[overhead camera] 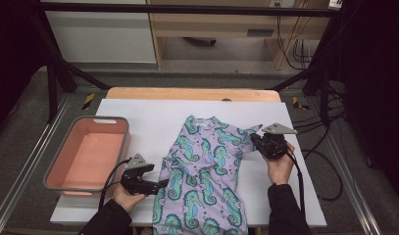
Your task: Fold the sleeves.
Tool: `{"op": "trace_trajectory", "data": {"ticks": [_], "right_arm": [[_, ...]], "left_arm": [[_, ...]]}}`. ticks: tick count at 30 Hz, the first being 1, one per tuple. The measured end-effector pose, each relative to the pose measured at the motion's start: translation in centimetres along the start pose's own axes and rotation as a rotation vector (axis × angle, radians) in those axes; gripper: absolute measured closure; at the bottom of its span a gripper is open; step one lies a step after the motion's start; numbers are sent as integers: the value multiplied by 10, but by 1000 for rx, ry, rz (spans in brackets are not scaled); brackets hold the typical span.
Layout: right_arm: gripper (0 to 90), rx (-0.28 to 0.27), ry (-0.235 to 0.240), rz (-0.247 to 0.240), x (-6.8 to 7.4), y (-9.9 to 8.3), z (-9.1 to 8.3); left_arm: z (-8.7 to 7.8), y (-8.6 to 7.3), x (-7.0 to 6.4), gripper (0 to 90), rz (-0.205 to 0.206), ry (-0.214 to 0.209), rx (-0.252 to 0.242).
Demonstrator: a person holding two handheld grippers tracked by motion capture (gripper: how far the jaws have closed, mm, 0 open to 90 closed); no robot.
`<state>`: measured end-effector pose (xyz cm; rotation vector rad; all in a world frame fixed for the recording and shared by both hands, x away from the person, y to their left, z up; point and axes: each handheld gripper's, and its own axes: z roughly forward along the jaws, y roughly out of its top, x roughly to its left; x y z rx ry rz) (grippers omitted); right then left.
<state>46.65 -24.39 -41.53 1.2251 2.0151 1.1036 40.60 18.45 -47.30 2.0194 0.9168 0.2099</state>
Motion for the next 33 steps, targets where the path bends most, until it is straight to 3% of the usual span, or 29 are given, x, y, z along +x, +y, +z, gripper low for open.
{"op": "trace_trajectory", "data": {"ticks": [12, 16, 21, 28, 33], "right_arm": [[875, 30, 172, -105, 54, 23, 25], [875, 81, 218, -152, 70, 22, 34], [875, 128, 244, -171, 81, 17, 44], [871, 201, 325, -206, 93, 10, 55], [858, 221, 371, -202, 101, 5, 61]], "left_arm": [[0, 0, -1, 120, 5, 0, 2], [-1, 0, -1, 120, 7, -1, 2], [0, 0, -1, 120, 7, -2, 5], [0, 0, -1, 120, 9, -3, 10], [1, 0, -1, 120, 9, -3, 12]]}}
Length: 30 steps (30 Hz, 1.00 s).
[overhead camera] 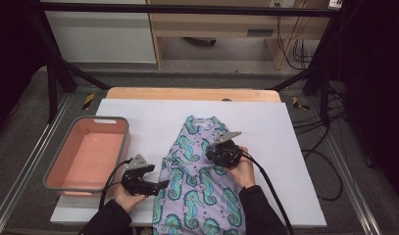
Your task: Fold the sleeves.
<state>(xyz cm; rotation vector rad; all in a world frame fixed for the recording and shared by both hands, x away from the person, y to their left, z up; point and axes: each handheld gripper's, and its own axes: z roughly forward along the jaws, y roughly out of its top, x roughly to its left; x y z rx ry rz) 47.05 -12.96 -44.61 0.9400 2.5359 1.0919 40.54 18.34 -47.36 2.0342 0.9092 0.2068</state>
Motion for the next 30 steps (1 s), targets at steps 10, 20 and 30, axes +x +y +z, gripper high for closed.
{"op": "trace_trajectory", "data": {"ticks": [10, 20, 30], "right_arm": [[560, -59, 7, 16, 1, -6, -22], [851, 30, 17, 19, 9, -29, -10], [848, -8, 45, 12, 20, -22, -16]], "left_arm": [[0, 0, -1, 120, 3, -2, 1], [-1, 1, -1, 120, 3, -3, 0], [-2, 2, -1, 120, 5, -3, -4]]}}
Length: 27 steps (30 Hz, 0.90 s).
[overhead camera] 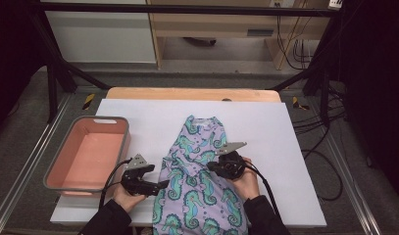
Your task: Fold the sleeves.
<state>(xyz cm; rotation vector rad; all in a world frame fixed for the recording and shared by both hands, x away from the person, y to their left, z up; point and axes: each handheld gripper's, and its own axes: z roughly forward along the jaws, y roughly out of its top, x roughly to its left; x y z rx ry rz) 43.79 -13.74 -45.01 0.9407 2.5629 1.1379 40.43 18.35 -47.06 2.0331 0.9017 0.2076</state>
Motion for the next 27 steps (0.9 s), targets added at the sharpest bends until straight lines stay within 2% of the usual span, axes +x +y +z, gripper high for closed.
{"op": "trace_trajectory", "data": {"ticks": [2, 4, 5, 7, 8, 9, 13, 19, 27], "right_arm": [[767, 10, -6, 9, -2, -3, 3], [679, -20, -3, 23, -4, -5, 0], [562, -45, 0, 35, -6, -6, -4], [434, -89, -20, 46, -8, -8, -13], [395, -92, -25, 48, -8, -9, -16], [309, -111, -35, 53, -9, -12, -20], [178, -151, -58, 99, -13, -25, -33], [79, -164, -66, 148, -13, -47, -46], [42, -147, -53, 178, -7, -72, -54]], "left_arm": [[-1, 0, 0, 116, -2, -1, 3], [-1, 1, 0, 115, -1, -3, 4], [-1, 1, 0, 115, -1, -3, 2], [-2, 1, -1, 111, -1, -3, 4], [-2, 2, -1, 110, -2, -3, 6], [-3, 2, -1, 105, 0, -1, 5], [-3, 3, -2, 99, -9, -5, 7], [-3, 4, -8, 76, 0, -6, 15], [-4, -1, -13, 66, 2, -7, 33]]}}
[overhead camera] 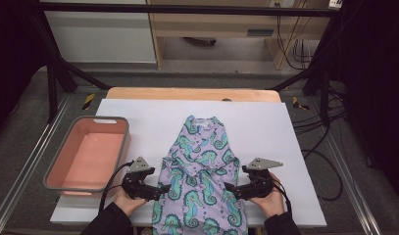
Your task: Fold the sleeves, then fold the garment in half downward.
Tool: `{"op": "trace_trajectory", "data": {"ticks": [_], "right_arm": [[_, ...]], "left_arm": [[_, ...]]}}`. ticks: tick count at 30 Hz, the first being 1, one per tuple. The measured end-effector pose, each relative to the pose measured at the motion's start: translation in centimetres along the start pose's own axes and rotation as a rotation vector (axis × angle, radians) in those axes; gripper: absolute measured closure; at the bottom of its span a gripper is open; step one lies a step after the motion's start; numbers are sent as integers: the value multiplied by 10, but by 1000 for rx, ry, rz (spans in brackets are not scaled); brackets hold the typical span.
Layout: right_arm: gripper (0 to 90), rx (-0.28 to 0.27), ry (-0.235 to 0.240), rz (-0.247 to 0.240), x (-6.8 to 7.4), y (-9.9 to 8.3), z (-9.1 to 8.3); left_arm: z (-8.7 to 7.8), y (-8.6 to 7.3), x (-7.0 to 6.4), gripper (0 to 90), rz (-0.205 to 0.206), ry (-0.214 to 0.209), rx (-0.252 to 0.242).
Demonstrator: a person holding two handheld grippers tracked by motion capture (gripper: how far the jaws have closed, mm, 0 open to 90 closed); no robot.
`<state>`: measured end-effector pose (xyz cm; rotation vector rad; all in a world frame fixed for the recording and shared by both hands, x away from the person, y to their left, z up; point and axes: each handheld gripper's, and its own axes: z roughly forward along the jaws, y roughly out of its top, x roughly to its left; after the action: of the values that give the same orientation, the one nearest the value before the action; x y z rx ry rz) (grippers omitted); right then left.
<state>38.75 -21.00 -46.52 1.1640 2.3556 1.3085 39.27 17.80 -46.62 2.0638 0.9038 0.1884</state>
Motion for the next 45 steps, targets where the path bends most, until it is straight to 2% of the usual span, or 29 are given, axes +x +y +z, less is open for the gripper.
{"op": "trace_trajectory", "data": {"ticks": [5, 9, 13, 16, 20, 23, 30, 34, 38, 40, 42, 44, 45], "right_arm": [[82, 11, -16, 24, 1, -11, -8], [99, 21, -22, 40, 5, -18, -13], [127, 27, -11, 45, 9, -22, -14], [153, 41, -5, 45, 10, -24, -12], [199, 43, -5, 17, 13, -24, -12], [231, 52, -1, 18, 14, -25, -12], [330, 69, -22, 35, 15, -26, -14], [381, 76, -26, 31, 19, -27, -14], [472, 106, -33, 36, 23, -31, -13], [525, 125, -20, 44, 24, -32, -11], [587, 132, -20, 34, 26, -32, -11], [644, 145, -9, 53, 28, -32, -12], [676, 146, -9, 44, 29, -32, -12]], "left_arm": [[-2, -5, -1, 72, 1, -1, 9], [-4, -9, -4, 78, 4, 13, 28], [-6, -14, -7, 133, 3, 22, 37], [-5, -18, -9, 187, 2, 26, 62], [-5, -22, -14, 271, 8, 34, 84], [-7, -23, -17, 340, 14, 46, 90], [-11, -27, -22, 459, 0, 79, 97], [-14, -29, -27, 540, -13, 72, 110], [-15, -30, -31, 660, -27, 55, 119], [-15, -30, -32, 703, -46, 44, 128], [-15, -30, -33, 753, -55, 43, 136], [-15, -30, -34, 801, -49, 49, 146], [-15, -29, -35, 836, -44, 53, 153]]}}
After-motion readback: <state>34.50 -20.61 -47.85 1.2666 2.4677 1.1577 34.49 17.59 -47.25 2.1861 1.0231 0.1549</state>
